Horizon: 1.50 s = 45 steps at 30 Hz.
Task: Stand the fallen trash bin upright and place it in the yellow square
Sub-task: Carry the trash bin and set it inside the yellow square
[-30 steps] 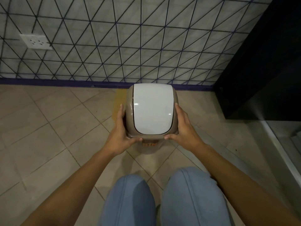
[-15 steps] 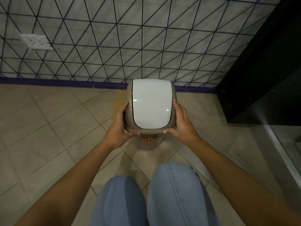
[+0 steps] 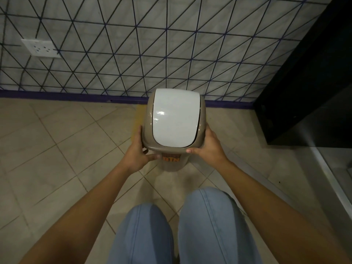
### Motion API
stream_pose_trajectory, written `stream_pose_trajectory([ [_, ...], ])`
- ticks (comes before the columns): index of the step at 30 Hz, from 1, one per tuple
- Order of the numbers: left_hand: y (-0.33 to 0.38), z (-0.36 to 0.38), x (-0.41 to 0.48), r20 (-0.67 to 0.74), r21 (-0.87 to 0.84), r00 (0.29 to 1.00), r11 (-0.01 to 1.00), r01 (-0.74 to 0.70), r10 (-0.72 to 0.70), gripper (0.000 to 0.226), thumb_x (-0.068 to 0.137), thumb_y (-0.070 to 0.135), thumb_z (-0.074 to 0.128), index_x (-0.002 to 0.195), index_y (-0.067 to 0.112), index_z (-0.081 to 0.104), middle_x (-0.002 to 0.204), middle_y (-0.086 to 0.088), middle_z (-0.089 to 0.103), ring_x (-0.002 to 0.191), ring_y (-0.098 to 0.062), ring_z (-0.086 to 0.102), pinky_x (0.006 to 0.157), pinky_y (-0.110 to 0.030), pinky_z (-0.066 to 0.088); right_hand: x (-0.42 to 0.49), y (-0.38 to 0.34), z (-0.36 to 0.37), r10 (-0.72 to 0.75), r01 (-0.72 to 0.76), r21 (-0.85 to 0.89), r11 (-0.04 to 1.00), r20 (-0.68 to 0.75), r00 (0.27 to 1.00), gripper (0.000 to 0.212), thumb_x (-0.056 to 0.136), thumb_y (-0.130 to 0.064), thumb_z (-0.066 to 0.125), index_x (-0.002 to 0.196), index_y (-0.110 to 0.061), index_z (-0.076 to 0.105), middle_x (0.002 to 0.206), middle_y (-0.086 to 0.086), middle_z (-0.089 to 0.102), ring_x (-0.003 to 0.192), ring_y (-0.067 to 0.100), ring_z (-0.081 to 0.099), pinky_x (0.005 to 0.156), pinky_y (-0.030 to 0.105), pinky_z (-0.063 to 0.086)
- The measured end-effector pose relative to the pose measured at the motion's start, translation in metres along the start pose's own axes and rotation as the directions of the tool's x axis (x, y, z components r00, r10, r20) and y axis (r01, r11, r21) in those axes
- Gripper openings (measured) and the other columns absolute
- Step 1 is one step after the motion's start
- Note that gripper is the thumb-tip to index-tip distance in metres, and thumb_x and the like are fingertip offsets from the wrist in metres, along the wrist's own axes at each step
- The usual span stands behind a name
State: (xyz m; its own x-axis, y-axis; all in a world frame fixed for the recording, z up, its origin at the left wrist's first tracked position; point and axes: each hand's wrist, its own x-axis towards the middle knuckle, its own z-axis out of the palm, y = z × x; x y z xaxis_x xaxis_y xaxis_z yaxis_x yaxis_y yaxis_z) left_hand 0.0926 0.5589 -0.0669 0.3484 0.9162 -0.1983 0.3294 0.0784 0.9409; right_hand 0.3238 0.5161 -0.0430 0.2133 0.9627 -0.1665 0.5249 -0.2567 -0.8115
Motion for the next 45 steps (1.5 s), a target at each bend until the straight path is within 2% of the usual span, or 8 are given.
stream_pose_trajectory([
  [3,-0.002,0.001,0.003,-0.015,-0.047,0.999,0.998,0.041,-0.042,0.121,0.068,0.011,0.081,0.15,0.022,-0.008,0.148,0.007,0.03,0.131,-0.012,0.036,0.103,-0.025,0.039,0.008,-0.003,0.0,0.015,-0.015,-0.021,1.0,-0.004,1.0,0.116,0.06,-0.019,0.087,0.149,-0.019,0.014,0.148,0.008,0.032,0.136,0.023,0.032,0.11,0.034,0.029],
  [7,0.003,0.001,0.013,-0.084,-0.091,0.996,0.996,0.024,-0.032,0.108,0.072,0.012,0.078,0.15,0.02,0.002,0.134,0.013,0.033,0.122,-0.008,0.04,0.076,-0.001,0.043,0.015,-0.006,0.0,0.023,-0.023,-0.014,1.0,-0.01,1.0,0.115,0.06,-0.018,0.086,0.149,-0.02,0.014,0.147,0.009,0.033,0.135,0.023,0.031,0.11,0.035,0.03],
  [12,0.009,0.002,0.022,-0.123,-0.103,0.992,0.995,0.012,-0.025,0.104,0.071,0.006,0.077,0.148,0.016,0.007,0.129,0.01,0.035,0.116,-0.008,0.042,0.069,0.002,0.042,0.025,-0.008,-0.002,0.02,-0.02,-0.012,1.0,-0.006,1.0,0.112,0.06,-0.018,0.086,0.149,-0.019,0.018,0.147,0.009,0.035,0.135,0.023,0.033,0.111,0.038,0.031],
  [17,0.013,0.006,0.03,-0.136,-0.127,0.988,0.991,0.051,-0.069,0.107,0.069,0.003,0.079,0.145,0.014,0.005,0.136,-0.003,0.039,0.119,-0.013,0.044,0.07,-0.001,0.044,0.036,-0.011,-0.01,0.039,-0.039,-0.037,0.999,0.015,0.999,0.111,0.059,-0.018,0.087,0.148,-0.018,0.022,0.146,0.007,0.039,0.134,0.024,0.037,0.11,0.042,0.034],
  [23,0.014,0.005,0.042,-0.129,-0.149,0.988,0.987,0.066,-0.085,0.107,0.069,0.003,0.079,0.145,0.016,0.005,0.144,-0.01,0.036,0.128,-0.019,0.042,0.099,-0.029,0.042,0.044,-0.012,-0.011,0.022,-0.023,-0.039,0.999,-0.003,1.0,0.112,0.059,-0.018,0.087,0.149,-0.021,0.019,0.147,0.006,0.039,0.134,0.024,0.037,0.11,0.04,0.034],
  [31,0.022,0.004,0.067,-0.157,-0.118,0.978,0.986,0.118,-0.136,0.111,0.068,0.005,0.08,0.147,0.018,0.003,0.146,-0.007,0.034,0.125,-0.017,0.039,0.094,-0.026,0.04,0.065,-0.015,-0.011,-0.033,0.03,-0.056,0.998,-0.056,0.998,0.106,0.062,-0.017,0.085,0.148,-0.021,0.021,0.147,0.003,0.04,0.135,0.022,0.038,0.109,0.04,0.036],
  [39,0.034,0.002,0.095,-0.193,-0.102,0.965,0.982,0.16,-0.177,0.109,0.067,0.001,0.079,0.148,0.016,0.008,0.147,-0.008,0.038,0.134,-0.025,0.039,0.103,-0.036,0.039,0.085,-0.017,-0.009,-0.032,0.028,-0.043,0.999,-0.099,0.995,0.104,0.067,-0.017,0.082,0.149,-0.017,0.018,0.149,0.006,0.034,0.137,0.024,0.033,0.111,0.043,0.034],
  [45,0.048,0.004,0.113,-0.227,-0.027,0.961,0.988,0.154,-0.156,0.093,0.065,0.003,0.08,0.141,0.014,0.027,0.138,-0.007,0.048,0.127,-0.025,0.047,0.101,-0.04,0.046,0.105,-0.023,-0.015,0.007,-0.01,-0.036,0.999,-0.099,0.995,0.1,0.066,-0.015,0.082,0.146,-0.014,0.023,0.147,0.006,0.037,0.135,0.024,0.036,0.11,0.042,0.035],
])
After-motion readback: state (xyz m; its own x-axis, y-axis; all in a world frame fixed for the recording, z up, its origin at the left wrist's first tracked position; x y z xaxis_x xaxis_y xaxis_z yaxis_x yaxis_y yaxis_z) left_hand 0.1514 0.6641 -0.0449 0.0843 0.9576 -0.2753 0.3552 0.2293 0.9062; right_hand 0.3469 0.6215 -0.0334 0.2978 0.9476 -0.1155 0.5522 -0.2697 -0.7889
